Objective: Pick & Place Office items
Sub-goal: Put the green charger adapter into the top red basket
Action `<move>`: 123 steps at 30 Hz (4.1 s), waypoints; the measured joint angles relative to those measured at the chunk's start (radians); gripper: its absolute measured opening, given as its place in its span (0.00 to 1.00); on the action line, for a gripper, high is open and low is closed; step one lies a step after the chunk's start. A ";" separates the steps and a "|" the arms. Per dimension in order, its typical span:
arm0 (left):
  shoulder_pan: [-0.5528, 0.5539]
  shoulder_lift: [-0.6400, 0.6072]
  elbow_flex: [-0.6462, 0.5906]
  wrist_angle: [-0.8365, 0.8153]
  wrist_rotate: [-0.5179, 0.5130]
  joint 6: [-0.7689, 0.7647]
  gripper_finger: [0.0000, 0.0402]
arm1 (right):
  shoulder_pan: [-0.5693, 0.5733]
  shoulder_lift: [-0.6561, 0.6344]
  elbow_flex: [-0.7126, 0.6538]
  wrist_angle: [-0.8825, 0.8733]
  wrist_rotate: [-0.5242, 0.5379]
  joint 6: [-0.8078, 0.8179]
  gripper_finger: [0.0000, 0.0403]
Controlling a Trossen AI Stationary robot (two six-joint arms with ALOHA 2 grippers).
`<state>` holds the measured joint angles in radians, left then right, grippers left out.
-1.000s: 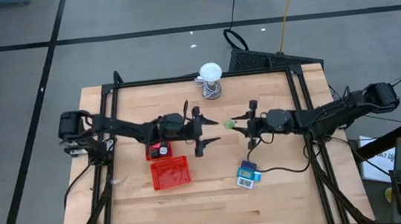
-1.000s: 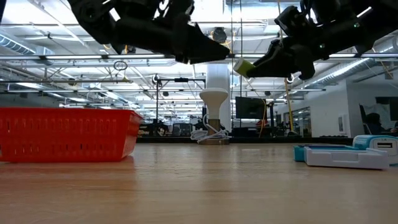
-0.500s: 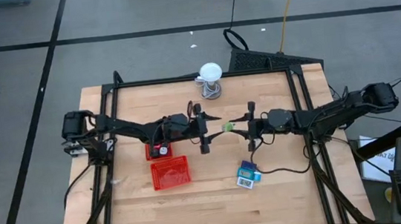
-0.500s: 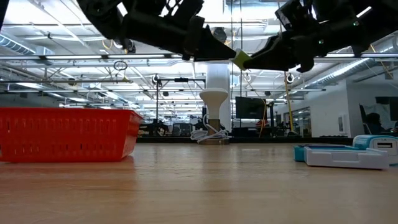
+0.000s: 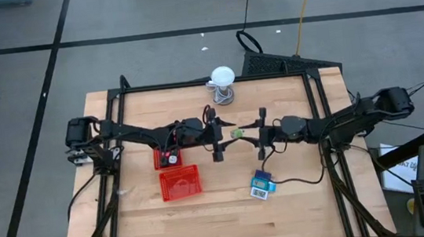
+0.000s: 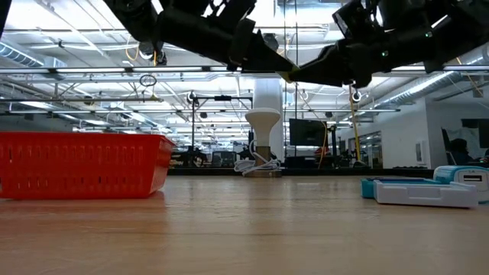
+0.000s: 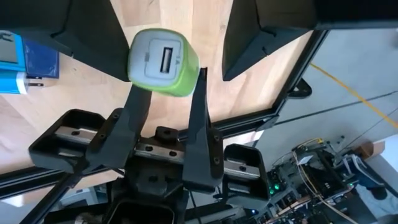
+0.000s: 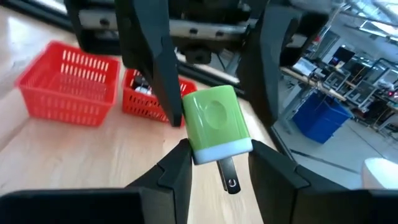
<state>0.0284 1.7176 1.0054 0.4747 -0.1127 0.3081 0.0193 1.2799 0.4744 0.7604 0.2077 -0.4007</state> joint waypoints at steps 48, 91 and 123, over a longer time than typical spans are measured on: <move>0.072 -0.001 -0.192 0.704 0.344 -0.490 0.33 | 0.029 0.067 0.008 0.127 0.185 0.072 0.57; 0.109 -0.452 -0.159 -1.357 -0.144 -0.578 0.33 | 0.028 0.067 0.007 0.073 0.184 0.105 0.53; 0.123 -0.301 -0.160 -1.218 -0.091 -0.486 0.33 | 0.027 0.067 0.007 0.065 0.184 0.102 0.53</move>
<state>0.1513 1.4162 0.8455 -0.7433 -0.2035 -0.1776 0.0467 1.3465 0.4816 0.8249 0.3920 -0.2989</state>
